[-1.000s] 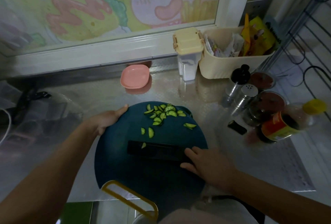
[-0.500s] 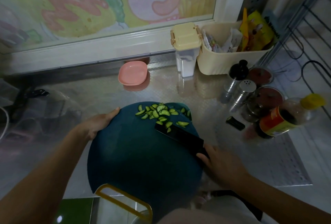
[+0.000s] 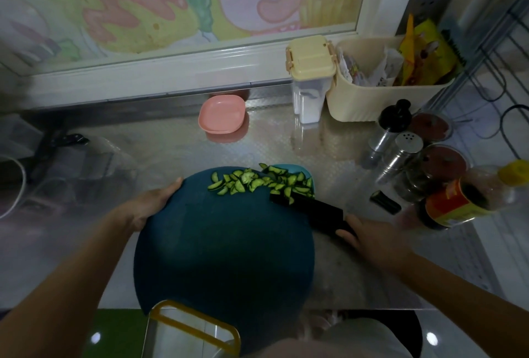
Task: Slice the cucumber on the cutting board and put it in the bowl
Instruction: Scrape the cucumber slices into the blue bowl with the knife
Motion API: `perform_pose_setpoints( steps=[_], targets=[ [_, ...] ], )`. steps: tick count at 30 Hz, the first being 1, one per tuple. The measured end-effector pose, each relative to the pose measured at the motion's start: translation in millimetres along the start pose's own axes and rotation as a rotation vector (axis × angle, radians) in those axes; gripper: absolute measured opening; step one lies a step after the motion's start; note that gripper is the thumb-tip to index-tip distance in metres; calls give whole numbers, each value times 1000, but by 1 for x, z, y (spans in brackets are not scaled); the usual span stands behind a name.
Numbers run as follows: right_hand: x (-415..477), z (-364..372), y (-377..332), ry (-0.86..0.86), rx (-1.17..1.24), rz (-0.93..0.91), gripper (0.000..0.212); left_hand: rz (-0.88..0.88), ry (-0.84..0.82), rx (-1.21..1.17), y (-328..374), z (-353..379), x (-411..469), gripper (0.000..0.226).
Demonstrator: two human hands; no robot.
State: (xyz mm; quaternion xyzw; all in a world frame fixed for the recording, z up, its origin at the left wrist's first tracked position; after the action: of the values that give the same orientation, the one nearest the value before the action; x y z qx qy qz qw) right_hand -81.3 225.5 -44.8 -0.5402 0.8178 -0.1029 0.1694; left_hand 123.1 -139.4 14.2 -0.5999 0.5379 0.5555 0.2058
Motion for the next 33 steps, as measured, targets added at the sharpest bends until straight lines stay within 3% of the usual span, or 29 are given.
perform_pose_setpoints(
  steps=[3,6,9,12,14,17,19,22,25,29,31,33],
  targets=[
    [1,-3,3,-34,-14,11,63,-9,-13,-10,-2,-9,-1,69],
    [-3,-4,8,-26,91,33,94,-19,-8,-10,-4,-14,1,55],
    [-5,-8,7,-12,243,25,82,-24,-14,-24,-5,-18,1,50],
    [-7,-12,1,21,351,21,86,-11,19,-15,-2,-19,-2,48],
    [-9,-16,-7,51,402,29,75,3,21,1,1,-16,-6,49],
    [-7,-24,-35,39,422,8,36,18,9,26,8,-7,-11,49],
    [0,-28,-60,22,464,8,24,17,-29,19,12,1,-13,51],
    [14,-31,-94,25,410,-38,48,0,-95,42,16,15,-12,61],
    [22,-25,-121,18,310,-59,38,-4,-107,57,20,28,-12,61],
    [25,-12,-146,3,245,-41,44,-1,-89,84,18,36,-11,58],
    [25,-2,-151,-19,206,-19,55,-3,-101,97,15,37,-9,58],
    [23,11,-158,-50,207,-31,80,6,-105,95,10,38,-9,56]
  ],
)
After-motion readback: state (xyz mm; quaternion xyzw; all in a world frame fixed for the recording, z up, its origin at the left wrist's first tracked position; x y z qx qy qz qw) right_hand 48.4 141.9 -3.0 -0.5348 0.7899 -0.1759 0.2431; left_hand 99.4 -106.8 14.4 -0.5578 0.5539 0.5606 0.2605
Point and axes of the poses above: each hand's wrist, its own x-axis towards the middle knuckle, its own z-axis out of the palm, y = z × x, the point moved 4 cm from there along x, towards the middle knuckle, and after that the axes turned 13 degrees about -z, right-handed, at the moved point
